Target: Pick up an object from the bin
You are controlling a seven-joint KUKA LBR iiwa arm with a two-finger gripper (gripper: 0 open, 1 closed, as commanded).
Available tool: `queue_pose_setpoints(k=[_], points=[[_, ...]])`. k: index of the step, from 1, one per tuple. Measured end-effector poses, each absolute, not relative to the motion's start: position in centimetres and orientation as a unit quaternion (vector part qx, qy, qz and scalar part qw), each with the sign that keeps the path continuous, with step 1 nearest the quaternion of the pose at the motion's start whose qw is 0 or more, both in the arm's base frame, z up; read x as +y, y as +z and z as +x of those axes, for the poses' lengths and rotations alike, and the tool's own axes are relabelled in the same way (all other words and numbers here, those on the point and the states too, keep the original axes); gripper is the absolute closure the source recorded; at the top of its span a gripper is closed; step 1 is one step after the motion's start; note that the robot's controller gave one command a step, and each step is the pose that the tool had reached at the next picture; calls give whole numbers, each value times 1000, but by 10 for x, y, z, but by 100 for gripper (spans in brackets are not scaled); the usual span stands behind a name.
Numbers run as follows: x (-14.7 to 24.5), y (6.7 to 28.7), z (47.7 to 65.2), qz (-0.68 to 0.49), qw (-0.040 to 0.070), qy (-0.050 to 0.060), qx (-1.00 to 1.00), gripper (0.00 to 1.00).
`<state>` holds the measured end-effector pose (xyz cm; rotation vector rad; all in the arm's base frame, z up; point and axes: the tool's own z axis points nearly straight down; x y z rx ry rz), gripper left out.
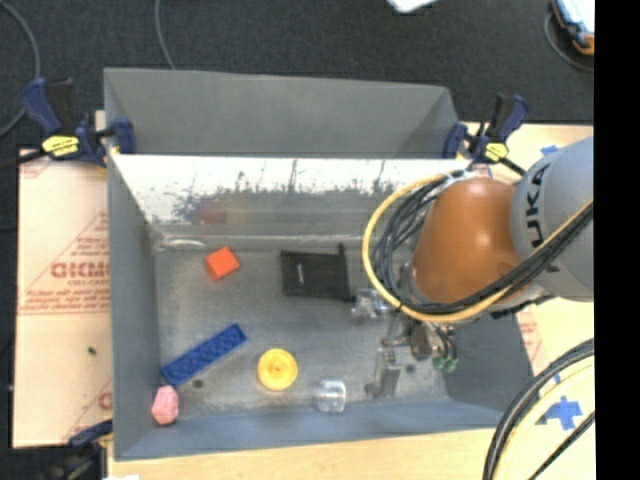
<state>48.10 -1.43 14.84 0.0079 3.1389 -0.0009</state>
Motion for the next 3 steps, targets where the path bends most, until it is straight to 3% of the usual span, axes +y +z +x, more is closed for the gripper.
queue_pose_setpoints(k=[1,2,3], points=[[15,78,590,69,1,0,998,0],[33,125,590,-29,6,0,1000,0],[14,77,590,68,0,0,998,0]])
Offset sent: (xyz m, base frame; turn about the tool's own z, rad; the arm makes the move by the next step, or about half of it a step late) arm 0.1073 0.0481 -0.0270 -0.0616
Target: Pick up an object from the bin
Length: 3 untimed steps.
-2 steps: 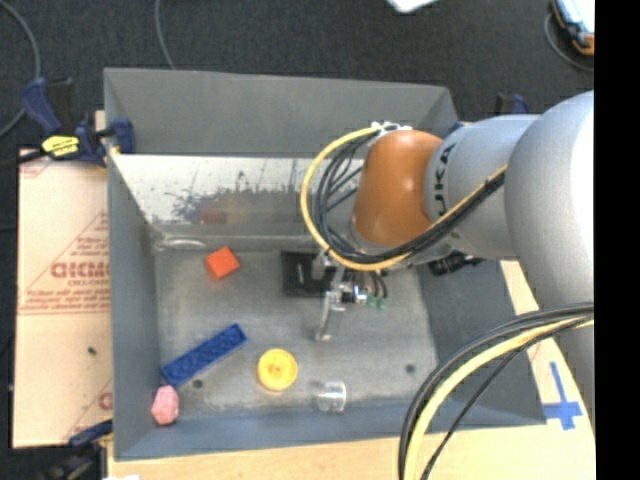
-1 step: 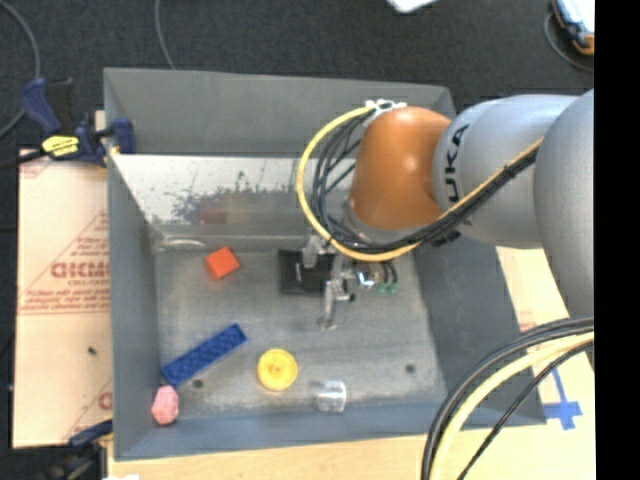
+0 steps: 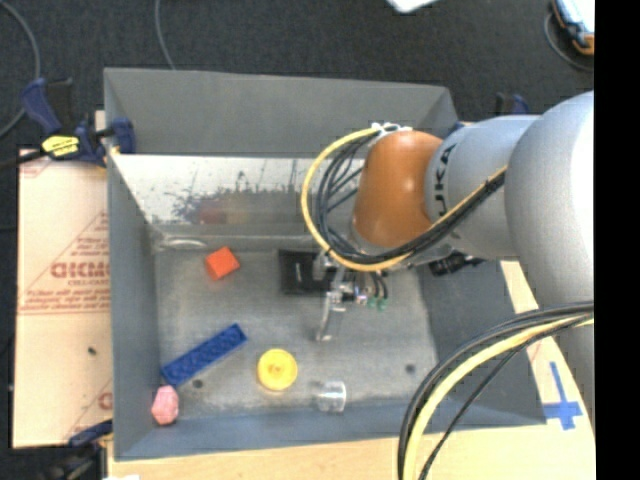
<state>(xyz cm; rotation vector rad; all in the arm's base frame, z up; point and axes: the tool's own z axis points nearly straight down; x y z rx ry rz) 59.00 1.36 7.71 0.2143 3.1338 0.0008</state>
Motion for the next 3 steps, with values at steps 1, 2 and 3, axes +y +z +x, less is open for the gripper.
queue_pose_setpoints(k=[1,2,3], points=[[7,71,614,94,8,0,996,0],[29,71,598,156,1,1,988,100],[29,71,598,156,1,1,988,100]])
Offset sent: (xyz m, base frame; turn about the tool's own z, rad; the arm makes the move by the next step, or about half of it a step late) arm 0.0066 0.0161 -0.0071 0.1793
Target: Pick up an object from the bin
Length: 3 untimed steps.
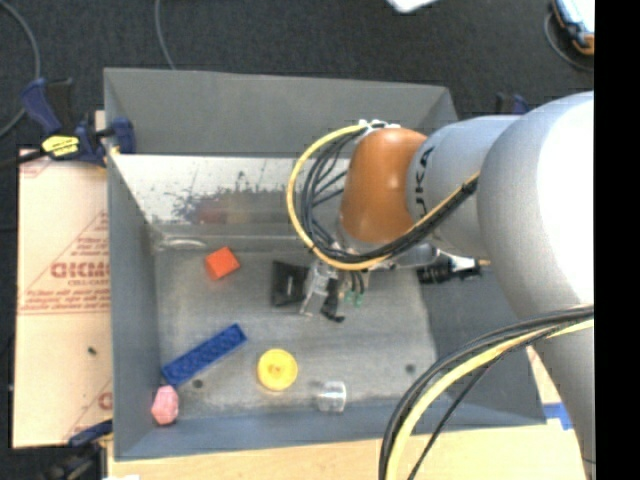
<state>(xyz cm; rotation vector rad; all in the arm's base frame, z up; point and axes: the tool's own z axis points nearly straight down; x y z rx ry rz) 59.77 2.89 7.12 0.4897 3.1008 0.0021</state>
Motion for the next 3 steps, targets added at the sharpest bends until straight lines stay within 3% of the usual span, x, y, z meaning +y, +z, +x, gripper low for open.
queue_pose_setpoints(k=[3], points=[[28,90,597,155,2,1,988,100]])
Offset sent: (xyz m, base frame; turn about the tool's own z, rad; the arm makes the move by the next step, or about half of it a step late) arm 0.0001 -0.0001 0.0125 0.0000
